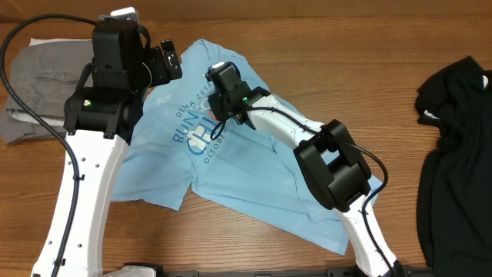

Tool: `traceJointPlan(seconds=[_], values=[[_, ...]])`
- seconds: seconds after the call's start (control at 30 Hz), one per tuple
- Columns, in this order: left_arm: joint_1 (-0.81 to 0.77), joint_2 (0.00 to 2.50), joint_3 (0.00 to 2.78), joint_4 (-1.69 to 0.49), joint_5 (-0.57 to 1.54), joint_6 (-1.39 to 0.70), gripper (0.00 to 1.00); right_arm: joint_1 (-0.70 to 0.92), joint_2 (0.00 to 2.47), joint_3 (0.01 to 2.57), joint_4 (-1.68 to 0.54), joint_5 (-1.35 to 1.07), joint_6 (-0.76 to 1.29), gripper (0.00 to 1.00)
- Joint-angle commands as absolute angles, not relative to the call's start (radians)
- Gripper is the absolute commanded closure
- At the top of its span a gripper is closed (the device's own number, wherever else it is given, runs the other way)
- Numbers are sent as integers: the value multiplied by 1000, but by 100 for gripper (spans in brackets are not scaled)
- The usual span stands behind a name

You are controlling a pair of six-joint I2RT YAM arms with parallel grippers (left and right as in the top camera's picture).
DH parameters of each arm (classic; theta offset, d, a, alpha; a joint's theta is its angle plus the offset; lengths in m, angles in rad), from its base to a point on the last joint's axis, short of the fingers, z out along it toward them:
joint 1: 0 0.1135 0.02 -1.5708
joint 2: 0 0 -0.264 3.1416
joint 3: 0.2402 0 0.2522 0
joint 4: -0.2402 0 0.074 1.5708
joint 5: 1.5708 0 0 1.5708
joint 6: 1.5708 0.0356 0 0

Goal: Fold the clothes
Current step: 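Grasp the t-shirt's right shoulder near the collar with the right gripper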

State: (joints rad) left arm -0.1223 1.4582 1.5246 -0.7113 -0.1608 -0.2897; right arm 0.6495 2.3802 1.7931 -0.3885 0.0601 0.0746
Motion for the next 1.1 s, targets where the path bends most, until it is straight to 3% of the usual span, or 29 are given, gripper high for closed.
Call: traceJointPlan(seconds=[0.0, 0.6, 0.9, 1.07], values=[[-118, 1451, 1517, -707, -157, -300, 0, 648, 2387, 1790, -381, 70, 80, 53], [-118, 1451, 1517, -707, -157, -300, 0, 648, 2413, 1790, -398, 70, 84, 53], [-118, 1451, 1517, -707, -157, -300, 0, 648, 2414, 1791, -397, 70, 84, 75], [-118, 1451, 1517, -707, -157, -300, 0, 648, 2413, 1806, -394, 70, 84, 93]])
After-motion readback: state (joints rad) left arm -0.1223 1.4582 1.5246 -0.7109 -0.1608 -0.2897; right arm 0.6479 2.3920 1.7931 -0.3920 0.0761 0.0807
